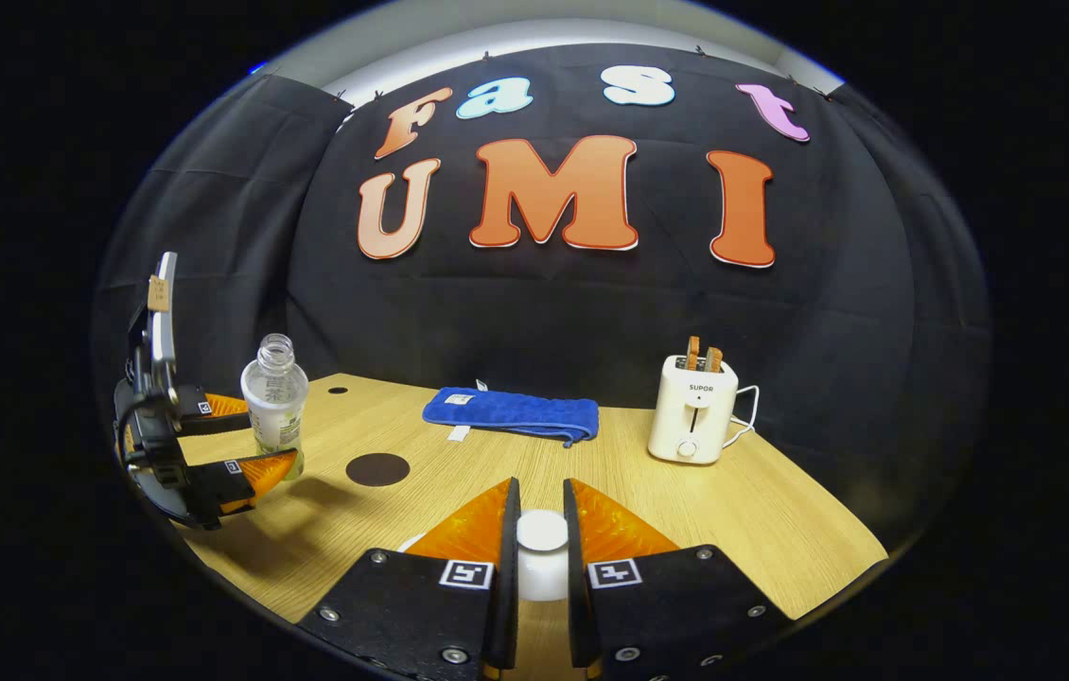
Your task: Open the teacup lid with one hand, grasp the water bottle and pour water into the teacup with the other hand; after pouring, place the water bottle on the coaster and then close the teacup lid.
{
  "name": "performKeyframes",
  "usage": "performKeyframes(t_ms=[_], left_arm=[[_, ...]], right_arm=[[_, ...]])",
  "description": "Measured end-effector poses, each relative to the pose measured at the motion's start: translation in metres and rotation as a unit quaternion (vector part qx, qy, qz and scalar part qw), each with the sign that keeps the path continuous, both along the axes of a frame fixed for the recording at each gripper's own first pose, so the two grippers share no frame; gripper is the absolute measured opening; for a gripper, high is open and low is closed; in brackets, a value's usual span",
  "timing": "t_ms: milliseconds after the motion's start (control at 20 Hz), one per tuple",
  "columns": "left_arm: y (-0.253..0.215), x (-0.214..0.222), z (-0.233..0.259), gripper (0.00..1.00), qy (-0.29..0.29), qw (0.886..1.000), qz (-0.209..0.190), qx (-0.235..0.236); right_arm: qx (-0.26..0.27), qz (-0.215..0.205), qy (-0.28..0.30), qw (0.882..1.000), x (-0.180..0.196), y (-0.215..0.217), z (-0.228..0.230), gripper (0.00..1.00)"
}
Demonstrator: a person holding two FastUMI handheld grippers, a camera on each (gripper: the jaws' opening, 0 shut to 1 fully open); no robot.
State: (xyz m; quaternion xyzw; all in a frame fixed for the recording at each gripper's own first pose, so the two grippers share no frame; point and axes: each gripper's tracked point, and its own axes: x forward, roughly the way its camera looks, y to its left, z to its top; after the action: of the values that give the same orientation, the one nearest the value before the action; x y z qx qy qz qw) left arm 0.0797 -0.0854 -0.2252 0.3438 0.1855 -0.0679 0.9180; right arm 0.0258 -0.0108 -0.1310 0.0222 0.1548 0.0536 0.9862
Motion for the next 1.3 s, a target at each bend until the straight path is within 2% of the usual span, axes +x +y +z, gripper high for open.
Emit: performKeyframes(t_ms=[100, 350, 450, 600, 650, 800, 1000, 1100, 1300], left_arm=[[-0.007, 0.006, 0.005, 0.67, -0.014, 0.998, -0.027, 0.056], [-0.028, 0.008, 0.006, 0.66, -0.025, 0.986, -0.089, 0.137], [-0.036, 0.01, 0.002, 0.66, -0.03, 0.976, -0.113, 0.183], [-0.043, 0.008, -0.004, 0.65, -0.025, 0.966, -0.136, 0.219], [-0.048, 0.01, -0.004, 0.7, -0.026, 0.961, -0.148, 0.232], [-0.053, 0.01, -0.004, 0.67, -0.031, 0.944, -0.175, 0.279], [-0.064, 0.012, -0.004, 0.65, -0.036, 0.931, -0.197, 0.305], [-0.069, 0.013, -0.005, 0.67, -0.039, 0.922, -0.209, 0.322], [-0.076, 0.02, 0.004, 0.66, -0.062, 0.897, -0.234, 0.37]], right_arm=[[-0.004, 0.004, 0.002, 1.0, -0.002, 0.001, -0.002, 0.22], [-0.007, 0.003, -0.001, 1.0, -0.002, -0.004, 0.001, 0.22], [-0.009, 0.001, -0.002, 1.0, -0.003, -0.008, 0.002, 0.22], [-0.016, 0.002, -0.006, 1.0, -0.004, -0.011, 0.004, 0.22], [-0.018, 0.002, -0.007, 1.0, -0.004, -0.013, 0.004, 0.22], [-0.02, 0.002, -0.008, 1.0, -0.005, -0.015, 0.006, 0.22], [-0.02, 0.001, -0.013, 1.0, -0.005, -0.017, 0.009, 0.22], [-0.022, 0.001, -0.011, 1.0, -0.005, -0.017, 0.007, 0.22], [-0.023, 0.004, -0.013, 1.0, -0.007, -0.014, 0.009, 0.22]])
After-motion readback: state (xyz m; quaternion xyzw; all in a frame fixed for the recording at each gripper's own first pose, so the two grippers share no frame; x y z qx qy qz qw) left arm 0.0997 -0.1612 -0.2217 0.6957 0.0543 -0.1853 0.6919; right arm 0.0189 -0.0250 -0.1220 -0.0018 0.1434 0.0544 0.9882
